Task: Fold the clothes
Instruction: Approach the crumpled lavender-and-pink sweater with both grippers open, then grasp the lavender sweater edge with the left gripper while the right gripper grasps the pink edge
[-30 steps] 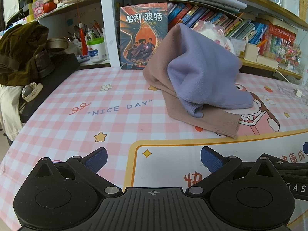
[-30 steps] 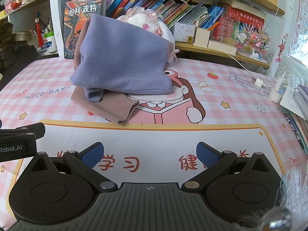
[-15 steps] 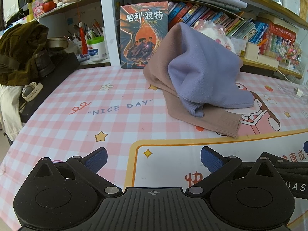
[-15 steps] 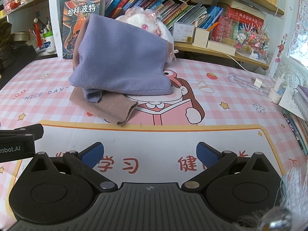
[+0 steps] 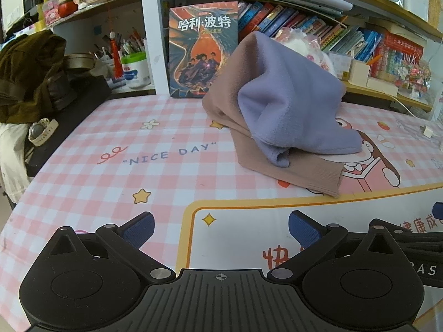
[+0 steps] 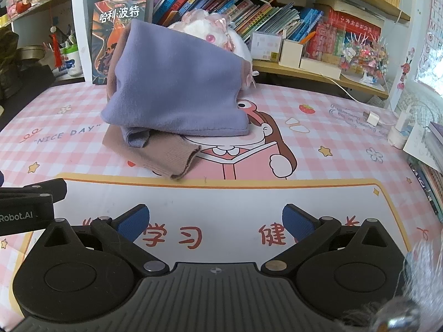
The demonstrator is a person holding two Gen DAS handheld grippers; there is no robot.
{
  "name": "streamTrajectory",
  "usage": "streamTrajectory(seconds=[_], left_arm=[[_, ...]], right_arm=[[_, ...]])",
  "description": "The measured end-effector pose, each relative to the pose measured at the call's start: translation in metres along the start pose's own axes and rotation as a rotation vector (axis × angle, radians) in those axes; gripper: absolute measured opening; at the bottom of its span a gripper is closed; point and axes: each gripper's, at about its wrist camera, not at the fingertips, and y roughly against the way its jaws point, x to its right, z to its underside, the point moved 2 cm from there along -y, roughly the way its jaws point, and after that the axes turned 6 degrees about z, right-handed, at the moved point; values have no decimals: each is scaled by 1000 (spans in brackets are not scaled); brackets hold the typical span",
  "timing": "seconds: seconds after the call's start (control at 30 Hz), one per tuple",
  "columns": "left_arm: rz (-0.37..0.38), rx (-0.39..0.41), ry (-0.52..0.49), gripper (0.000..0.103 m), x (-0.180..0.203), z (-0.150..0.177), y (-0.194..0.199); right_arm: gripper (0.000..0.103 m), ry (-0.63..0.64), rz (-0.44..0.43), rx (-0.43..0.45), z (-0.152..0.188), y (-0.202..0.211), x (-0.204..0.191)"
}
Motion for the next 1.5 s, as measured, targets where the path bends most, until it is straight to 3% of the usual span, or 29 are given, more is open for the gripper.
streamTrajectory(seconds=[0.97, 1.3, 1.5], left_arm=[[-40, -69, 15, 103, 13, 0, -18], [-66, -74, 38, 103, 30, -3, -24], [-72, -42, 9, 103, 50, -12, -32]], right_arm=[[103, 14, -52, -74, -2, -27, 8], [103, 14, -113, -96, -7, -42, 27], [103, -52, -183, -108, -14, -53, 52]])
